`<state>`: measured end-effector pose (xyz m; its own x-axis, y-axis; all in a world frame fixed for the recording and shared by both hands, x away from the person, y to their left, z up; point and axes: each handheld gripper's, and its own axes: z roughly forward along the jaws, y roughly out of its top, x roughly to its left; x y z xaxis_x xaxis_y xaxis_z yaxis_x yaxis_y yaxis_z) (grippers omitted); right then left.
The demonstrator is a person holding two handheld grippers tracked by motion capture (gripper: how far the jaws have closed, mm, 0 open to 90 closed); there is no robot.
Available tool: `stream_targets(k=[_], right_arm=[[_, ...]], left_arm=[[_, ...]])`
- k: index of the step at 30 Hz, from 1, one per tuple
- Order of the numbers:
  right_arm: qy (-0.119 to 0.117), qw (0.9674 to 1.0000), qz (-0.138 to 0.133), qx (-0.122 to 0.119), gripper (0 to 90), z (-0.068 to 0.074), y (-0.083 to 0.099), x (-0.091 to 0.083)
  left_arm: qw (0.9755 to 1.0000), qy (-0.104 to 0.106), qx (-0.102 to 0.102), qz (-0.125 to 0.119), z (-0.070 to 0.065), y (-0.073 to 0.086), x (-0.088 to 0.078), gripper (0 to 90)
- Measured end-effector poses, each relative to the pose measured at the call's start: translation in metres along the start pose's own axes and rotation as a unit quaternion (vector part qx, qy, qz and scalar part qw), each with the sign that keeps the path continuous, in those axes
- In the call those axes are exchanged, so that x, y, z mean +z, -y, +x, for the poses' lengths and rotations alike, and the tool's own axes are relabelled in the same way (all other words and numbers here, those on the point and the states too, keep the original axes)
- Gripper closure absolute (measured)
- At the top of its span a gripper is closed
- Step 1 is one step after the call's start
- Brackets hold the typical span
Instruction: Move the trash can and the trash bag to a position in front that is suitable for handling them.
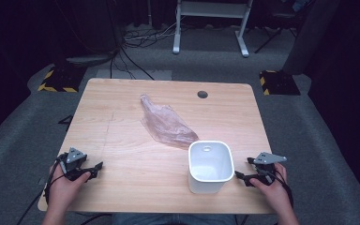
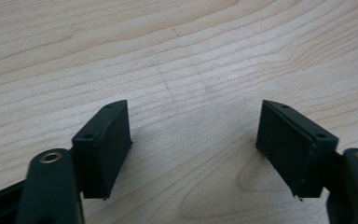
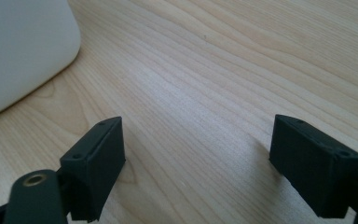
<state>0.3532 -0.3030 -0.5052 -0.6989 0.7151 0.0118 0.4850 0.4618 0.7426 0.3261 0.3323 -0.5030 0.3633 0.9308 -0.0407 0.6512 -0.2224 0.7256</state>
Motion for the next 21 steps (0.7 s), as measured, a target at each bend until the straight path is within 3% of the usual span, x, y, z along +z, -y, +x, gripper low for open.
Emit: stream_targets(k=[2,5,7,8,11,13,15,16,17,21], right_arm=[[0.000,1.0000,-0.001,0.005,22.7,0.001,0.000,-0.001],[-0.005,0.9997,-0.011,0.023,27.5,0.007,-0.001,-0.007],[-0.002,0.9993,-0.027,0.025,34.9,0.013,-0.003,-0.011],[0.000,0.9988,-0.033,0.035,33.7,0.016,-0.005,-0.013],[-0.003,0.9992,-0.032,0.024,33.6,0.027,-0.011,-0.020],[-0.009,0.9990,-0.039,0.020,32.8,0.035,-0.017,-0.023],[-0.013,0.9989,-0.044,0.008,32.6,0.043,-0.022,-0.024],[-0.013,0.9989,-0.044,0.008,32.6,0.043,-0.022,-0.024],[-0.021,0.9987,-0.046,0.002,33.4,0.049,-0.026,-0.023],[-0.033,0.9982,-0.051,0.002,33.5,0.056,-0.032,-0.015]], left_arm=[[0.9999,-0.005,-0.010,-0.006,-0.004,-0.003,-0.005,31.0],[0.9997,-0.010,0.003,-0.022,-0.021,-0.012,-0.012,31.2],[0.9994,0.002,0.014,-0.031,-0.035,-0.018,-0.014,31.0],[0.9992,0.007,0.020,-0.034,-0.044,-0.021,-0.015,31.0],[0.9975,0.029,0.043,-0.048,-0.072,-0.031,-0.012,30.4],[0.9949,0.058,0.061,-0.056,-0.092,-0.039,-0.007,30.0],[0.9905,0.099,0.072,-0.062,-0.111,-0.045,-0.001,29.7],[0.9905,0.099,0.072,-0.062,-0.111,-0.045,-0.001,29.8],[0.9873,0.123,0.076,-0.065,-0.128,-0.051,0.005,29.8],[0.9826,0.145,0.094,-0.069,-0.156,-0.061,0.021,29.7]])
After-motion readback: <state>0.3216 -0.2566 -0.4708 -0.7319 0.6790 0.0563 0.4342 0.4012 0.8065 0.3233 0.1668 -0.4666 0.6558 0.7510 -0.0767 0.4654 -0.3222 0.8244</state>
